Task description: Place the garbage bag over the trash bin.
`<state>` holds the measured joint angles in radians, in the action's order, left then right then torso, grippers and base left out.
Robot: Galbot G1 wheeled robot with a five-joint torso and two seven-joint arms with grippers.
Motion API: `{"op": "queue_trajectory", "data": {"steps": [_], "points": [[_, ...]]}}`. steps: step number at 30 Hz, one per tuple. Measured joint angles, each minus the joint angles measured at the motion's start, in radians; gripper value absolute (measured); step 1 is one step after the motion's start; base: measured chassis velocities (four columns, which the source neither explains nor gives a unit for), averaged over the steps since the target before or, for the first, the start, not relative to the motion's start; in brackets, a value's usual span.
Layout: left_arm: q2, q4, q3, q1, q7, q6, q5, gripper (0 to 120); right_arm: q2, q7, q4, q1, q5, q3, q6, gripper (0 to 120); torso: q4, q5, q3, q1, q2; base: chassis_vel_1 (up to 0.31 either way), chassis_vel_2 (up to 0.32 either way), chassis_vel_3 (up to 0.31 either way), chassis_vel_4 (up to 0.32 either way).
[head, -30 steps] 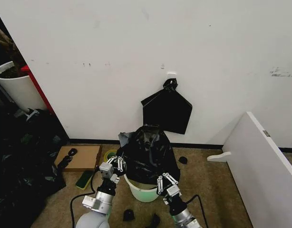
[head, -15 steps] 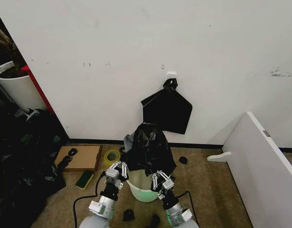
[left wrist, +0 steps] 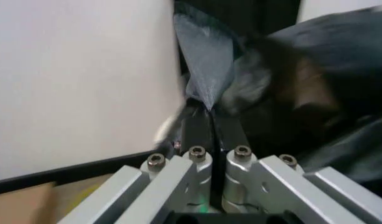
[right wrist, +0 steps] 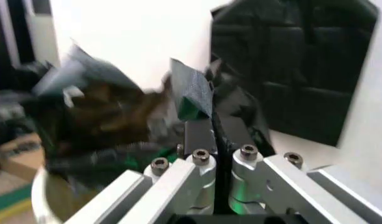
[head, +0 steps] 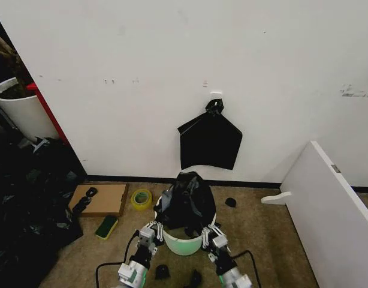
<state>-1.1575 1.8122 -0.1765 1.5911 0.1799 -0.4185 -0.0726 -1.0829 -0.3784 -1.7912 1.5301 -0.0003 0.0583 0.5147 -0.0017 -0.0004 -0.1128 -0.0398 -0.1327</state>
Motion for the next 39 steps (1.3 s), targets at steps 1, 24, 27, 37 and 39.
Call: {"op": "queue_trajectory", "data": {"steps": [1, 24, 27, 37, 39], "points": [[0.0, 0.0, 0.0, 0.0, 0.0, 0.0, 0.0, 0, 0.0, 0.0, 0.0, 0.0, 0.0, 0.0, 0.0, 0, 0.0, 0.0, 0.0, 0.0, 0.0, 0.0, 0.0, 0.0, 0.0], [-0.007, -0.038, -0.021, 0.099, 0.236, 0.094, 0.15, 0, 0.095, -0.111, -0.073, 0.142, 0.016, 0.026, -0.251, 0, 0.0, 0.0002, 0.0, 0.0, 0.0, 0.0, 0.0, 0.0, 0.0], [-0.025, -0.079, -0.017, 0.075, 0.237, 0.095, 0.156, 0, 0.077, -0.093, -0.029, 0.104, 0.064, 0.028, -0.262, 0, 0.0001, 0.0008, 0.0, 0.0, 0.0, 0.0, 0.0, 0.0, 0.0], [-0.067, -0.16, -0.007, 0.004, 0.228, 0.123, 0.159, 0, 0.025, -0.066, 0.12, -0.028, 0.118, -0.011, -0.229, 0, 0.0001, 0.0001, 0.0, 0.0, 0.0, 0.0, 0.0, 0.0, 0.0], [-0.068, -0.166, -0.007, -0.003, 0.226, 0.127, 0.159, 0, 0.021, -0.066, 0.135, -0.037, 0.128, -0.013, -0.225, 0, 0.0002, 0.0, 0.0, 0.0, 0.0, 0.0, 0.0, 0.0, 0.0]]}}
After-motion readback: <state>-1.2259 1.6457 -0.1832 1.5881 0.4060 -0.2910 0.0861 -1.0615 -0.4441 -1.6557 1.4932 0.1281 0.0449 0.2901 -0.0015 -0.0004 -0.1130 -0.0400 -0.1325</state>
